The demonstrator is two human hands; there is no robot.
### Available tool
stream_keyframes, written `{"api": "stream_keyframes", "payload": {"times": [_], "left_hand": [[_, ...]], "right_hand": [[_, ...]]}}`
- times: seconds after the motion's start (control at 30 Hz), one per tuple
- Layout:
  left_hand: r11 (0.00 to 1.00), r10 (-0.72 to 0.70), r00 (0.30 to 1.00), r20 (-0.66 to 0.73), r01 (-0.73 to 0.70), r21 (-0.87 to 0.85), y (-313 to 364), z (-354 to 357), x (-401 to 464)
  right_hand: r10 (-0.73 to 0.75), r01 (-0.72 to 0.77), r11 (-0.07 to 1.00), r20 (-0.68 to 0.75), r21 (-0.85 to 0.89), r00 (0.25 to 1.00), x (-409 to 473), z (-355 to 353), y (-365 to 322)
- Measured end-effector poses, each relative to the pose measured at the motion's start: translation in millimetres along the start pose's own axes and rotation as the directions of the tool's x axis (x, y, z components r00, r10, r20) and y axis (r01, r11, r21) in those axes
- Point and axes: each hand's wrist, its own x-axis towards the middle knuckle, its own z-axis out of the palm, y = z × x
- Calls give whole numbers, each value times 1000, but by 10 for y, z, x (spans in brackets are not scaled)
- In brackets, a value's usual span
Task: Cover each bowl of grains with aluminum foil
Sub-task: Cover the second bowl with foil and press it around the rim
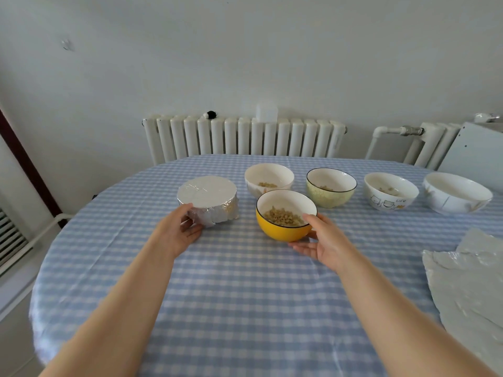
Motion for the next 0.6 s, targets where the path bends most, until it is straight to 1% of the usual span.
{"api": "stream_keyframes", "payload": {"times": [0.1, 0.13, 0.17, 0.2, 0.23, 0.27, 0.3, 0.33, 0.37, 0.4, 0.43, 0.5, 0.53, 0.6], "left_hand": [[997, -9, 997, -80, 3, -77, -33, 93, -78], [996, 7, 991, -134, -19, -92, -42, 136, -132], [997, 40, 975, -220, -54, -59, -67, 171, -175], [996, 85, 950, -301, -94, -13, -107, 211, -229], [986, 162, 917, -364, -168, 16, -163, 252, -278], [962, 262, 871, -417, -269, 41, -226, 303, -333], [926, 360, 823, -440, -373, 60, -294, 356, -390], [878, 455, 782, -426, -473, 71, -359, 437, -476], [839, 525, 764, -374, -539, 76, -433, 529, -529], [824, 557, 778, -290, -561, 76, -514, 659, -620], [830, 556, 809, -189, -549, 93, -618, 787, -694], [853, 497, 868, -8, -488, 184, -826, 1069, -855], [875, 427, 902, 53, -428, 228, -926, 1214, -938], [921, 235, 957, 169, -275, 275, -1081, 1457, -1084]], "right_hand": [[-14, 14, 999, 3, 50, 1000, -9, -27, 26], [-22, 22, 998, 3, 64, 1000, -19, -38, 38], [-28, 28, 996, 0, 80, 1000, -36, -51, 49], [-31, 32, 995, -11, 94, 999, -54, -70, 60], [-30, 33, 994, -25, 103, 999, -77, -97, 69], [-28, 32, 994, -34, 108, 999, -111, -139, 80], [-27, 31, 993, -37, 112, 999, -150, -191, 94], [-27, 31, 992, -35, 121, 999, -196, -251, 111], [-28, 32, 991, -32, 131, 999, -244, -316, 130], [-26, 30, 990, -32, 137, 999, -300, -385, 153], [-25, 29, 990, -32, 138, 999, -365, -452, 178], [-38, 43, 989, -43, 140, 998, -503, -593, 228], [-45, 53, 988, -55, 143, 997, -568, -673, 256], [-56, 68, 986, -83, 151, 995, -704, -839, 315]]}}
